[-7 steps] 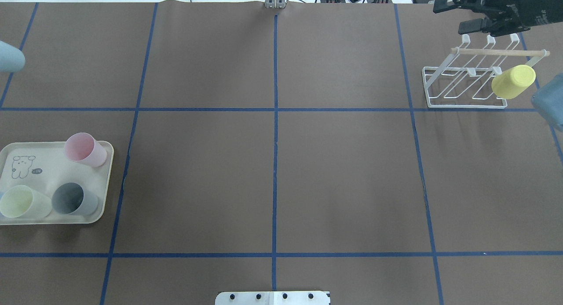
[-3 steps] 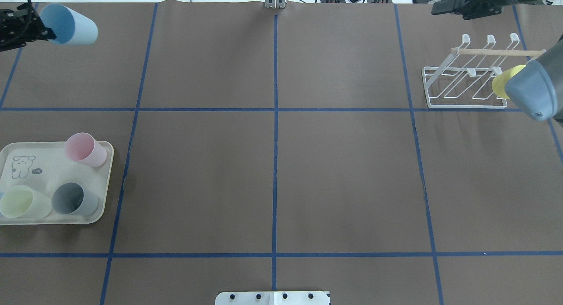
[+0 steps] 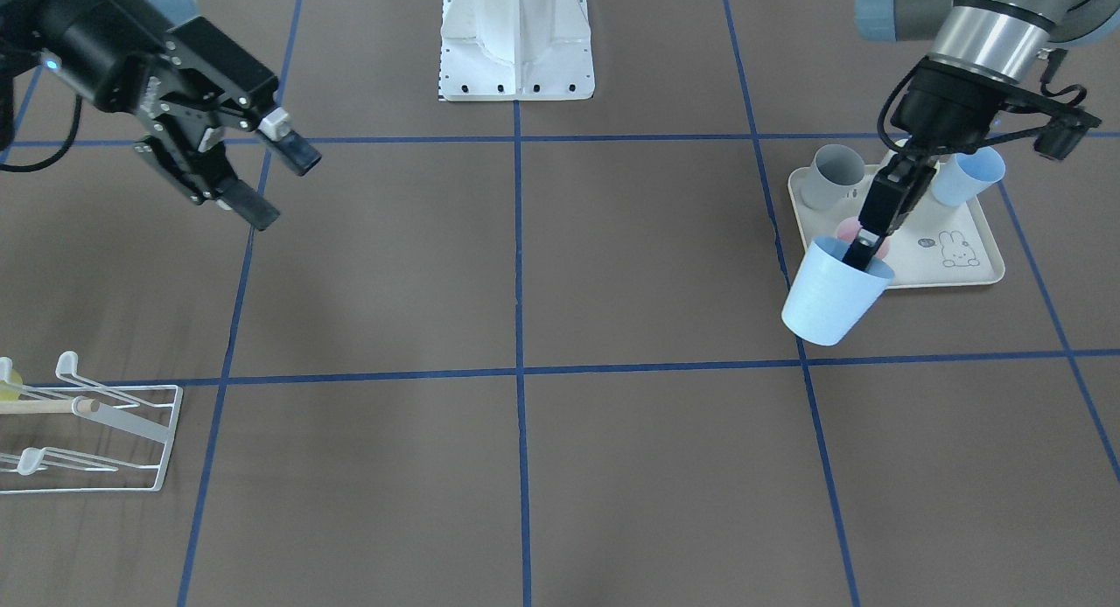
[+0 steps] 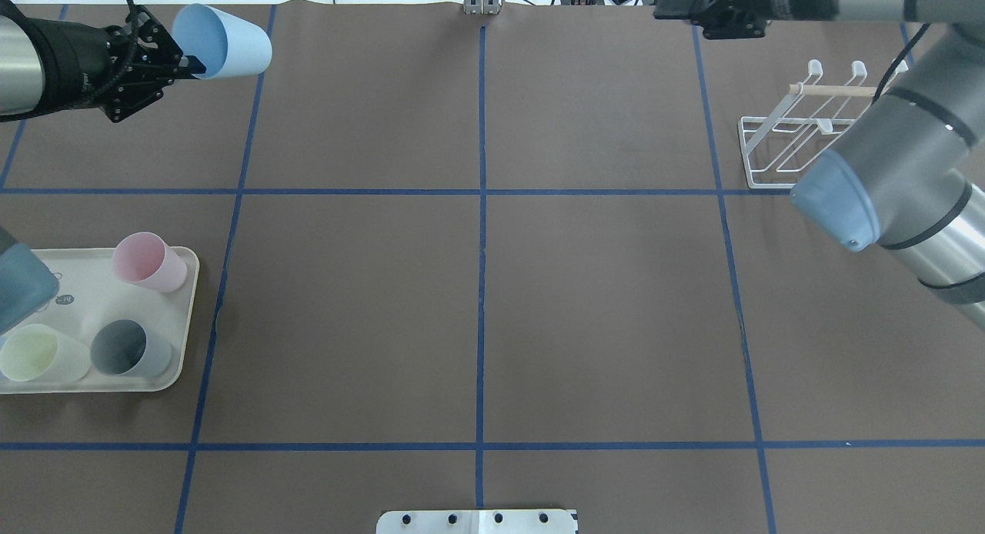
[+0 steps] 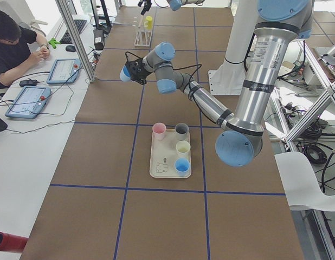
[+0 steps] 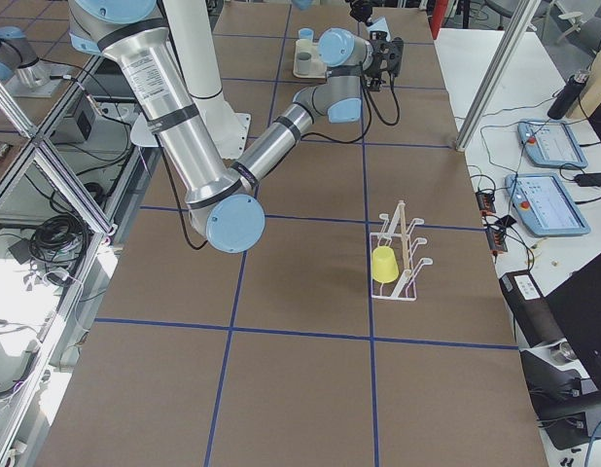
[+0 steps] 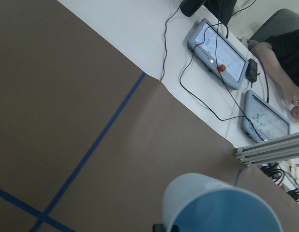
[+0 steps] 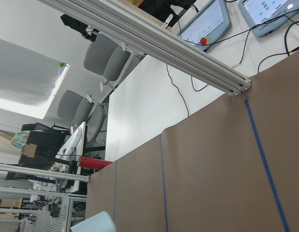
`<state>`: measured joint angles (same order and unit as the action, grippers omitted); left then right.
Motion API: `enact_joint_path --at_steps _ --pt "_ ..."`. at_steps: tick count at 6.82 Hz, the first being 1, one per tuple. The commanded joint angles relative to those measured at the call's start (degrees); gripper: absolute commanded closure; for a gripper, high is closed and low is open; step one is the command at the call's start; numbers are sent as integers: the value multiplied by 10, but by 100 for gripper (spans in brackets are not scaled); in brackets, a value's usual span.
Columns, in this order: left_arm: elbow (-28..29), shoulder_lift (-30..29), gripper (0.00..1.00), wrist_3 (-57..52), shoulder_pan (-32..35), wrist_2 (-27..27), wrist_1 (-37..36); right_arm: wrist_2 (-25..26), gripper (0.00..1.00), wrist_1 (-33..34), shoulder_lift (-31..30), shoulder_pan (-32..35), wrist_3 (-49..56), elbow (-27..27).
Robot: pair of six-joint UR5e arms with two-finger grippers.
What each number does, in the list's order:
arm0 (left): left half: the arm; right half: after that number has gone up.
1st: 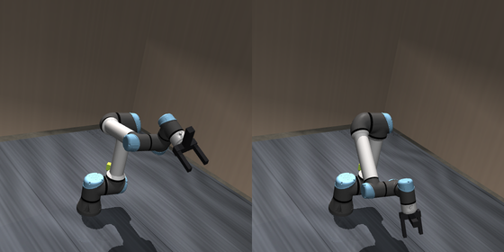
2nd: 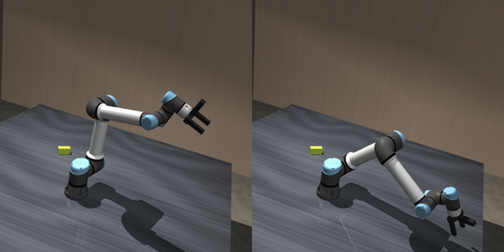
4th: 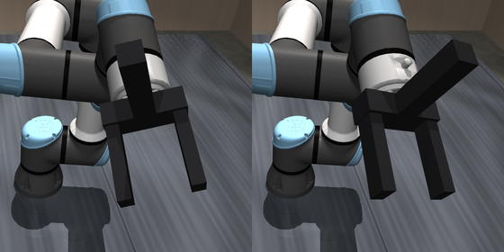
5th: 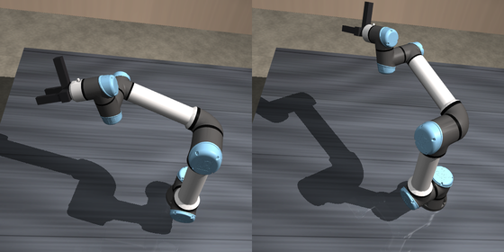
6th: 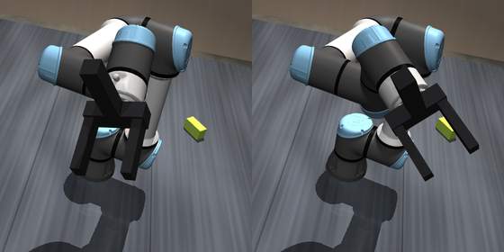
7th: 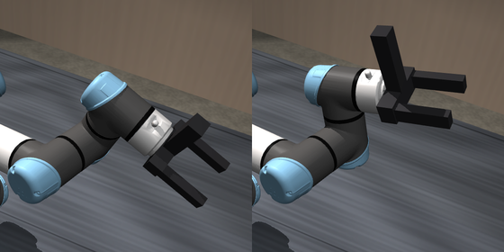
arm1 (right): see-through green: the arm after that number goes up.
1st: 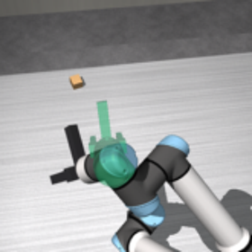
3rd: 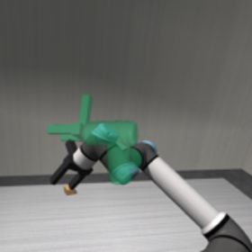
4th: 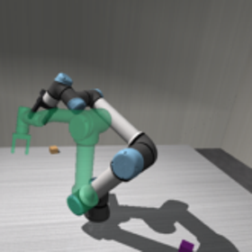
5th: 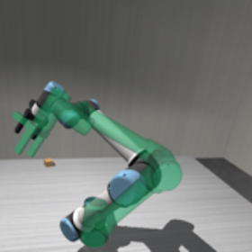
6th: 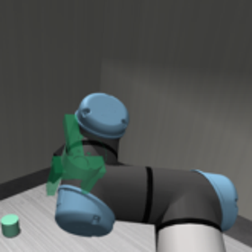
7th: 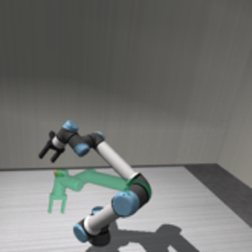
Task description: Transfer IKEA cup to right arm and place on rack
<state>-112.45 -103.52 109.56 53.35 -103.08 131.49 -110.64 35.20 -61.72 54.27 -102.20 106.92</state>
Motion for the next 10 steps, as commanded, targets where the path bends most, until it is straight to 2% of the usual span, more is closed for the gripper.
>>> enact_joint_path --at_steps 1,2,3,4,6,7,8,10 --pt "15 0 100 166 -42 67 125 83 1 -52 6 -53 -75 -1" --pt "27 -2 100 274 -53 91 205 94 1 -52 21 -56 -90 -2" --pt "49 -13 100 369 -94 158 291 115 1 -52 37 -65 -117 -2" --pt "64 -42 100 412 -128 210 313 135 1 -53 45 -85 -124 -1" --pt "70 -95 100 490 -145 231 315 214 1 -152 37 -153 -143 -21" --pt "73 -113 100 529 -158 264 315 217 1 -155 38 -157 -143 -25" --pt "85 -127 100 553 -180 308 344 227 1 -157 38 -157 -143 -28" --pt "96 -138 100 557 -216 353 371 227 1 -157 38 -157 -142 -37"
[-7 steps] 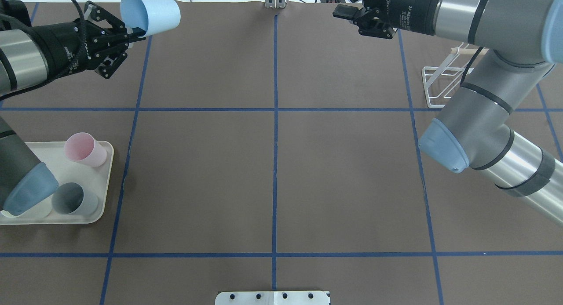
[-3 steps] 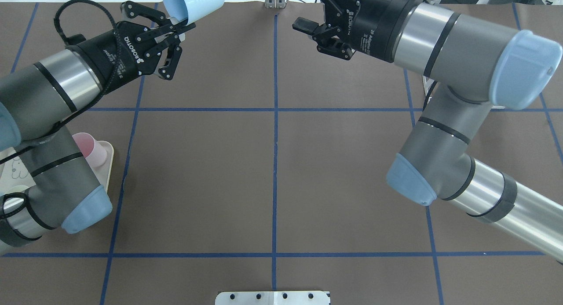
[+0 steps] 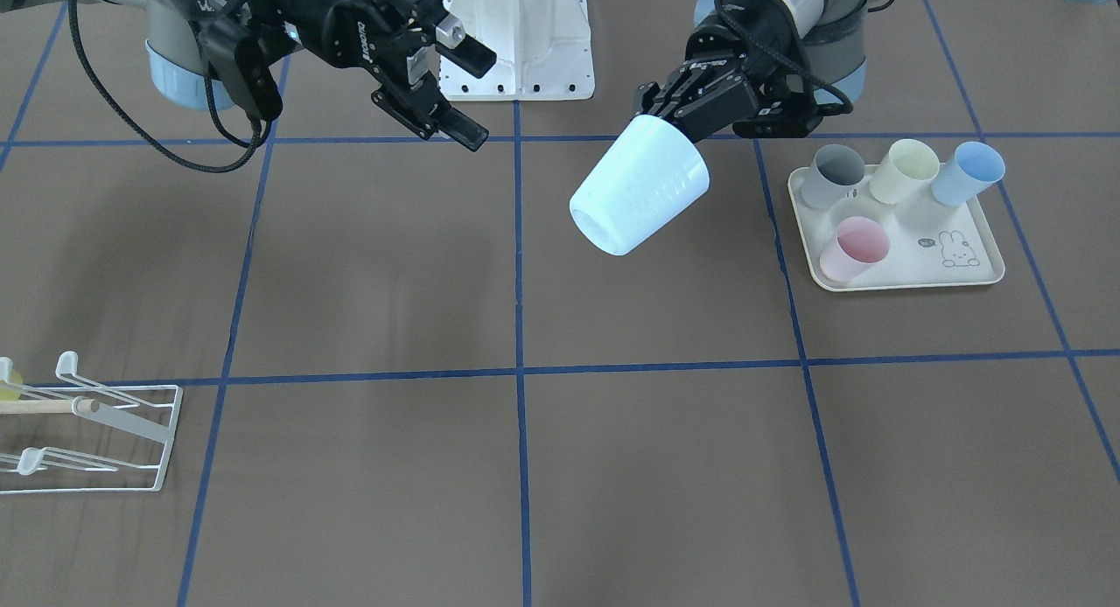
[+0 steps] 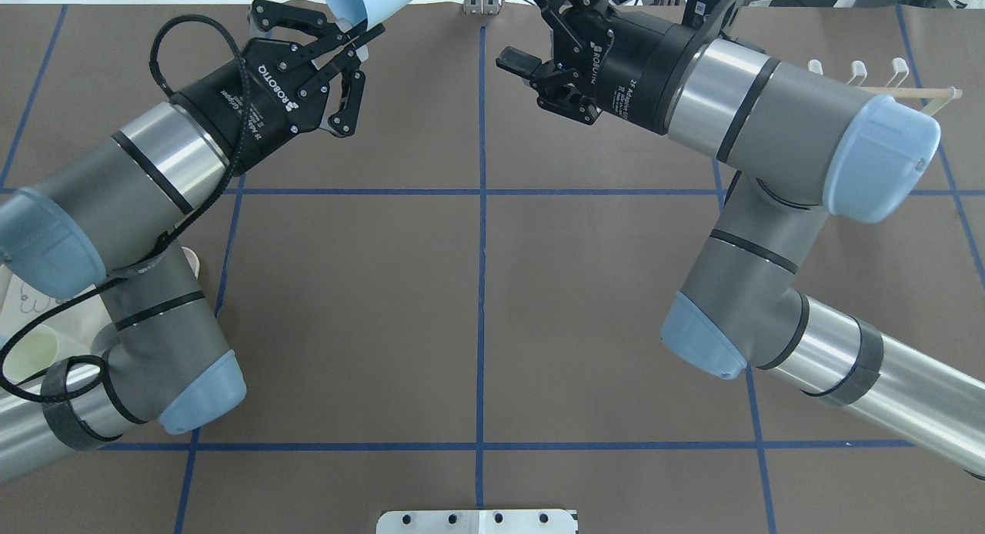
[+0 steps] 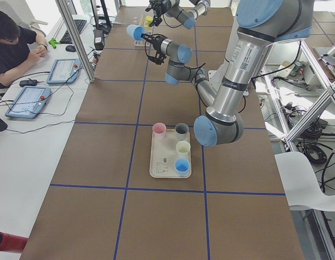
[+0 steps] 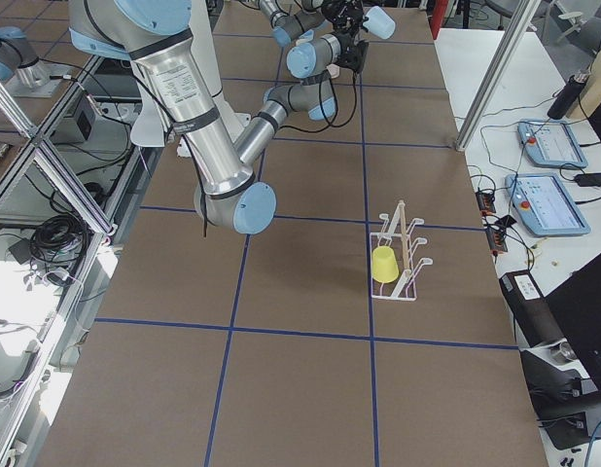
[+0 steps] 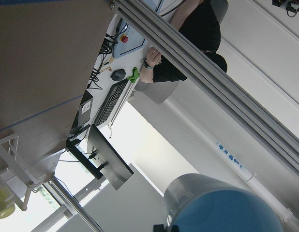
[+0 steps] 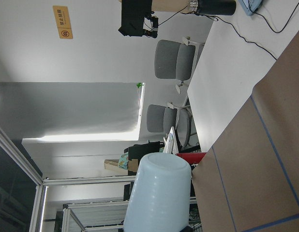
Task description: Transfer IKEA cup to right arm and place on rack
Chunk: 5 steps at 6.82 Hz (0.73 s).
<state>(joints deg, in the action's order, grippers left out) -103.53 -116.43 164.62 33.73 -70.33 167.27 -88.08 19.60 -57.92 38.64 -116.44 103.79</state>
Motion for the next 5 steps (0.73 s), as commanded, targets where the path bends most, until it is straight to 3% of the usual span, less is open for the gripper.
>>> enact_joint_path --at_steps 1,5 --pt "9 -20 100 6 -26 29 13 2 1 -1 -1 0 2 -10" --pt "17 -48 100 -2 -72 45 8 4 1 -1 0 -2 4 -23"
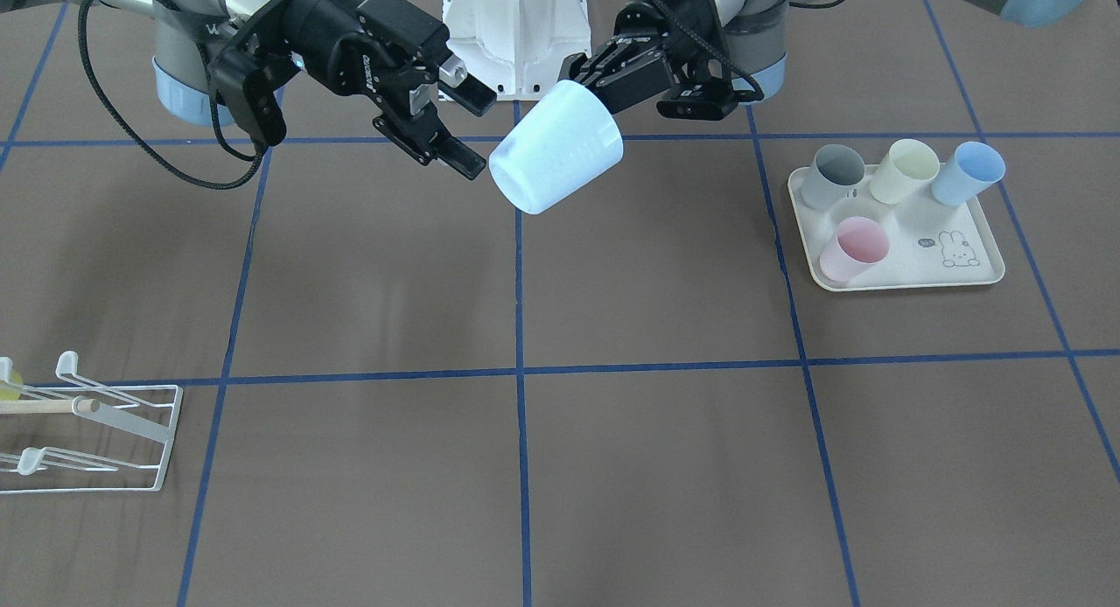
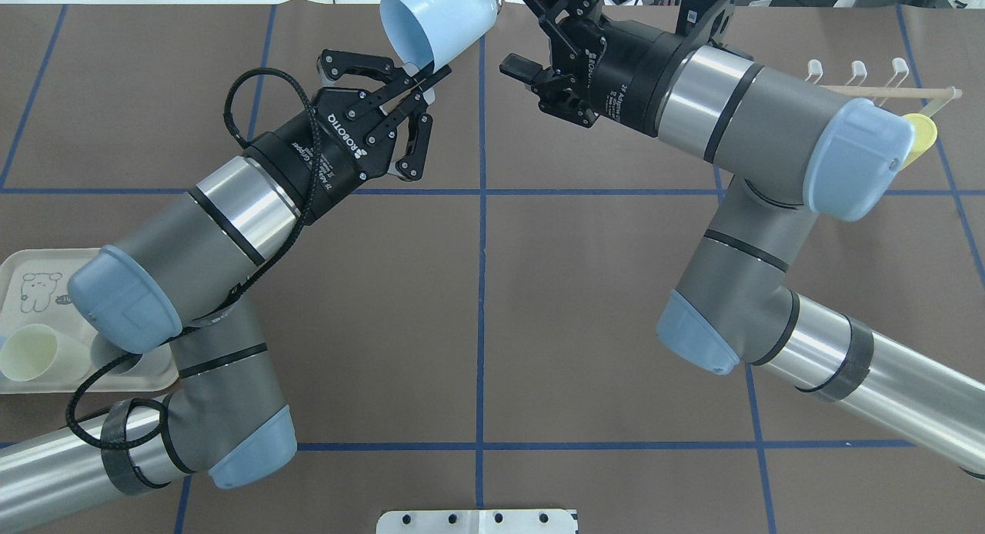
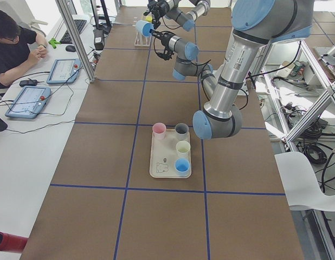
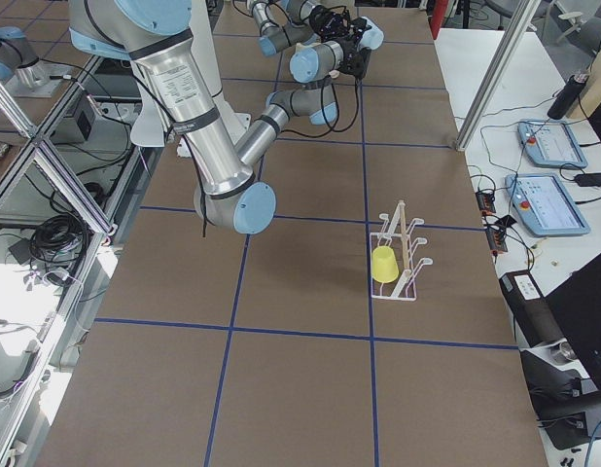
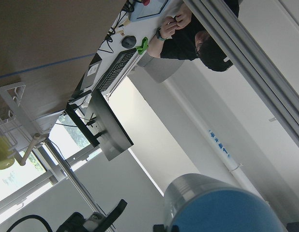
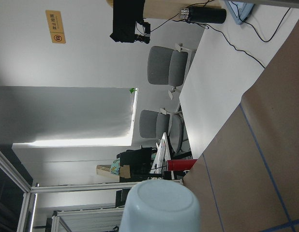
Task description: Transfer IKEA cup to right arm and place on rack
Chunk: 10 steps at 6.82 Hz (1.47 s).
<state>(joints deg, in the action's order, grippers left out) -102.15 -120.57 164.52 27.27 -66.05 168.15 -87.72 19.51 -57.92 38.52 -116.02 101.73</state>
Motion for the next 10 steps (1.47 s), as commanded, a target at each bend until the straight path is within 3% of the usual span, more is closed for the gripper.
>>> enact_joint_path --at_steps 1,3,10 --pt "3 -8 100 -4 -13 3 -1 0 1 0 3 -1 0 -3" --pt "2 -10 100 -16 -32 26 0 0 1 0 4 -3 1 -10" --pt "3 -20 100 -17 -42 27 -1 0 2 -4 6 -14 1 -15"
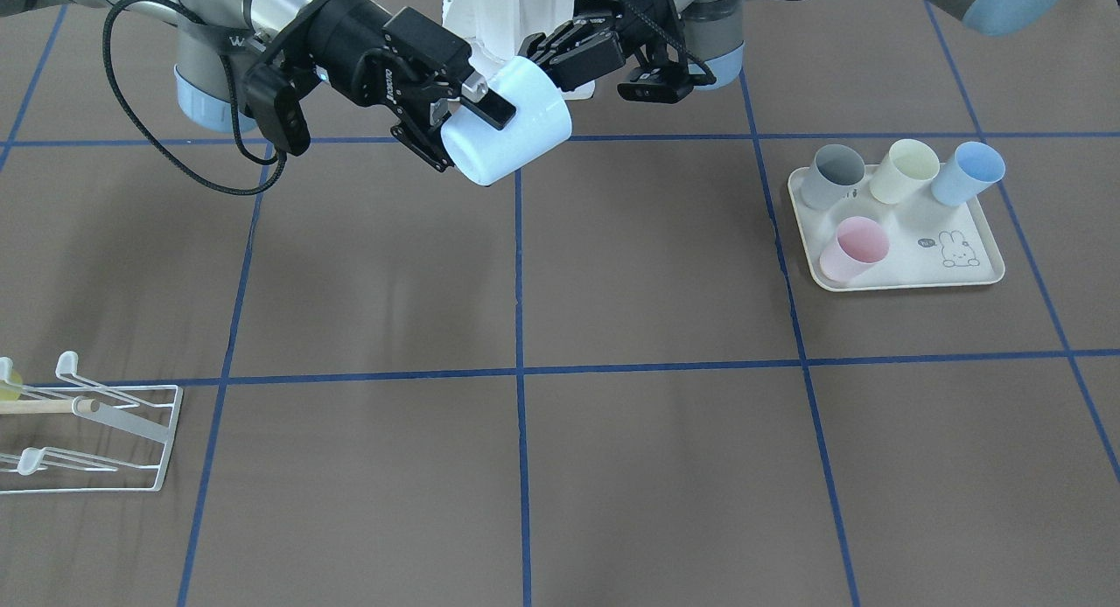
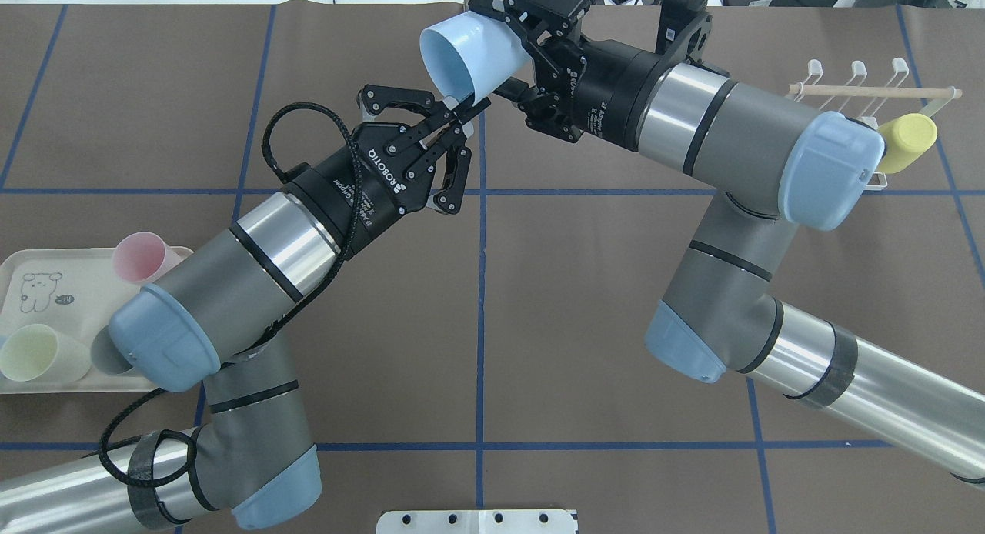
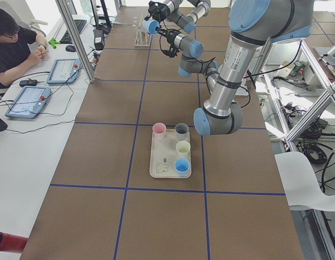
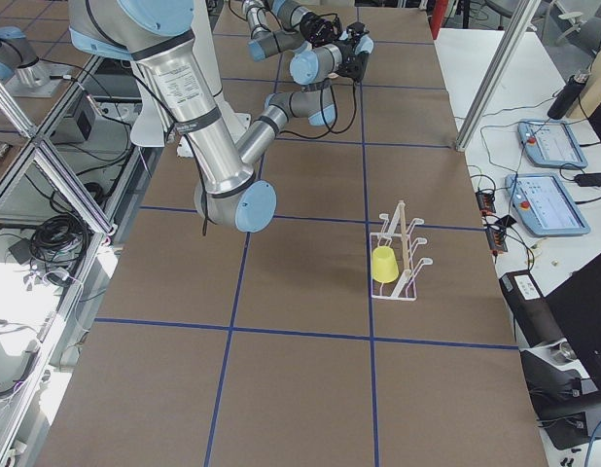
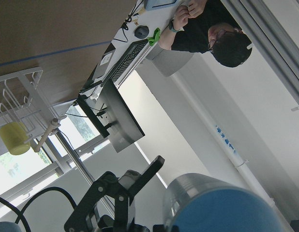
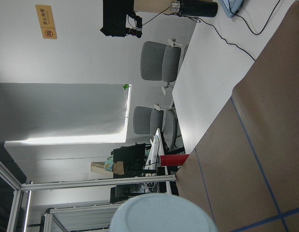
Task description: Transfer IKEA cup to right arm and place on rack
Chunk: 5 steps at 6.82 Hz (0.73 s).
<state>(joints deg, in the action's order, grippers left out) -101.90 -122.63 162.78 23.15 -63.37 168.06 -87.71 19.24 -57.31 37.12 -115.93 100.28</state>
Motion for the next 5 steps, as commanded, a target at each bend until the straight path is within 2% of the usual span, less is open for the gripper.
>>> enact_joint_path --at_steps 1,2,3,4,5 --pt "-1 0 100 0 -1 0 0 0 3 -1 0 0 0 0" --pt "0 0 100 0 -5 0 0 0 5 -1 0 0 0 0" --pt "-1 0 100 -5 -7 0 0 2 12 -8 -1 0 -1 0" --pt "0 2 100 -24 -11 -1 2 2 88 -8 0 0 -5 0" --pt "0 1 5 -34 -11 -3 2 2 100 -8 -3 1 -4 0"
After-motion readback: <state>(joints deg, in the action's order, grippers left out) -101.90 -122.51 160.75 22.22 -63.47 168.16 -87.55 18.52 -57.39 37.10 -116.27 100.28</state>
